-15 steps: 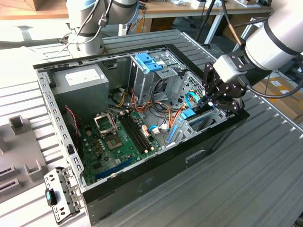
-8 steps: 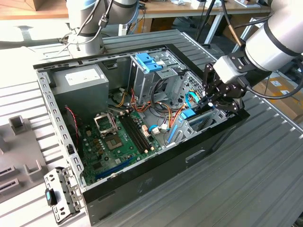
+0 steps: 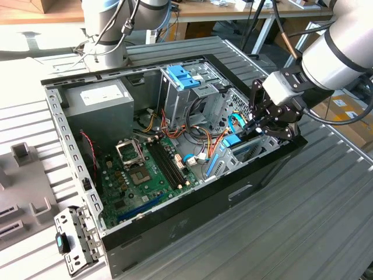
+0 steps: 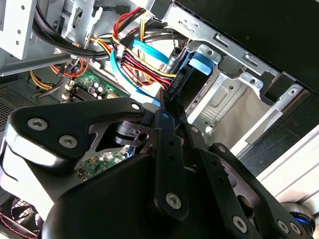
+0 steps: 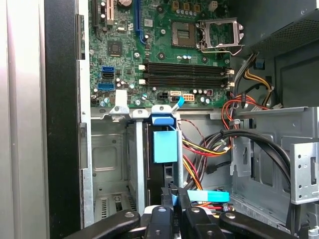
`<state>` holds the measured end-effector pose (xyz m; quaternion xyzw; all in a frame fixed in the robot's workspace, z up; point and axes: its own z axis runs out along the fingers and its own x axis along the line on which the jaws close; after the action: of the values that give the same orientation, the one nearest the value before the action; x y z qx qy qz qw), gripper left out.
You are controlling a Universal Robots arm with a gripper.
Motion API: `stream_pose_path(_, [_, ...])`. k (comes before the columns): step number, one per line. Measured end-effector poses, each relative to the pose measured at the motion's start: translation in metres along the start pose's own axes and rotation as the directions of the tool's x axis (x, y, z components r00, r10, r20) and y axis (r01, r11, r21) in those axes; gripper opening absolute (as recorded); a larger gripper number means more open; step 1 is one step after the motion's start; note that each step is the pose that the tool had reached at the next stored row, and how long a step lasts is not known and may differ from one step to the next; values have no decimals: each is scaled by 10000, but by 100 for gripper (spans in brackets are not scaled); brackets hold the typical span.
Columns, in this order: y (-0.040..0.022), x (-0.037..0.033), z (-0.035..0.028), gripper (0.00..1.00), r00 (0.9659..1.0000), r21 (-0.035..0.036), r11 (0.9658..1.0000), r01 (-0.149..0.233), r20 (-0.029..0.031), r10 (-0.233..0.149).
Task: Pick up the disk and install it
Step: 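Insert the second disk wire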
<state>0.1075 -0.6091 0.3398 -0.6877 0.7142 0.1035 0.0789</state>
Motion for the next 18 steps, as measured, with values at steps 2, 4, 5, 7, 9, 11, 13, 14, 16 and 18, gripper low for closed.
stream_pose_path(2, [0, 1, 0, 16, 10000, 0, 10000, 0, 0, 0])
stream_pose_path(4, [0, 1, 0, 16, 10000, 0, 10000, 0, -2, 0])
stream_pose_path(5, [0, 1, 1, 18, 10000, -1, 10000, 0, -2, 0])
stream_pose_path(7, [0, 1, 2, 29, 10000, 0, 10000, 0, 0, 0])
stream_pose_path(9, [0, 1, 1, 36, 10000, 0, 10000, 0, 0, 0])
stream_pose_path(11, [0, 1, 2, 36, 10000, 0, 10000, 0, 0, 0])
stream_pose_path(13, [0, -1, -5, 36, 10000, 0, 10000, 0, 1, 0])
stream_pose_path(14, [1, -6, -23, 36, 10000, 0, 10000, 0, -1, 0])
stream_pose_path(16, [3, -20, -78, 36, 10000, 0, 10000, 0, 0, 0])
stream_pose_path(18, [5, -35, -135, 36, 10000, 0, 10000, 0, 1, 0])
